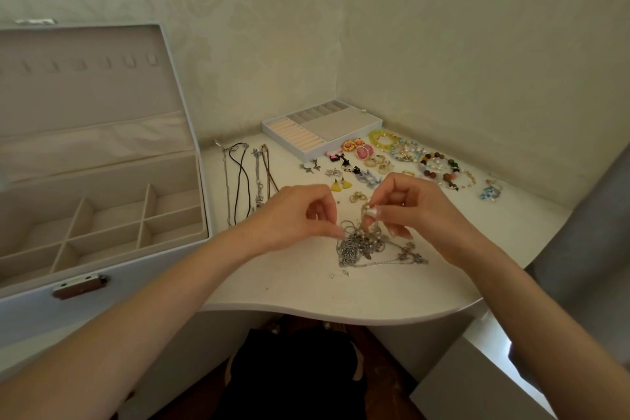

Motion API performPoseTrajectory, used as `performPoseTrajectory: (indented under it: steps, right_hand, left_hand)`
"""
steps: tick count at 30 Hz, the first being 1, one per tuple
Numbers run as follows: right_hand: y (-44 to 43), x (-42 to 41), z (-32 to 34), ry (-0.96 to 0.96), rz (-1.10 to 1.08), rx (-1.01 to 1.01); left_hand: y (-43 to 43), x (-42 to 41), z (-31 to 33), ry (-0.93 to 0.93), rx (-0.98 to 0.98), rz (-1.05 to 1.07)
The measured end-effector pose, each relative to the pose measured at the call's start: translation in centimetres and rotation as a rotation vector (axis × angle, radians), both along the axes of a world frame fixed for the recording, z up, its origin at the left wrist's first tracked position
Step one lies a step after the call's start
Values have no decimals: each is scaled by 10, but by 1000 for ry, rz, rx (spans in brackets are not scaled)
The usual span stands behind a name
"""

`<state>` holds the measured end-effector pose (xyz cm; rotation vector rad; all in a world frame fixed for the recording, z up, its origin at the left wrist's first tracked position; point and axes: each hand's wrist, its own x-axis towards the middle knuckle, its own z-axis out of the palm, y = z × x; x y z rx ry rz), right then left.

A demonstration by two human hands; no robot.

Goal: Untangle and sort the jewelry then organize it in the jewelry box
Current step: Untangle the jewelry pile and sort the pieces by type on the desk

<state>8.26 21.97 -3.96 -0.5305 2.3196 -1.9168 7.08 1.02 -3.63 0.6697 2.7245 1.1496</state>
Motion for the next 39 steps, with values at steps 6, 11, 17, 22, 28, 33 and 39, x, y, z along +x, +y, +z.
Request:
performPoseTrajectory:
  steps: [6,11,17,22,28,33,39]
  right_hand:
    - [-5,4,-5,36,51,13]
    - [-3,5,-4,45,45,17]
    - [-1,6,-8,28,30,15]
    - [-2,6,-7,20,34,-12]
    - [-1,7,-6,19,23,-27]
    - [-2,7,-5,16,20,-35]
    - [1,8,-3,30,16,-42]
  left_hand:
    - [-1,25,-8,-33,-148,-249]
    - [4,24,-23,54,-70,-280]
    - [6,24,-31,113,0,-285]
    - [-3,18,-33,158,-43,-221]
    - [-12,11,-40,250,-63,-10]
    - [5,-12,-35,269,-160,178]
    - [17,-40,-31,234,-171,308]
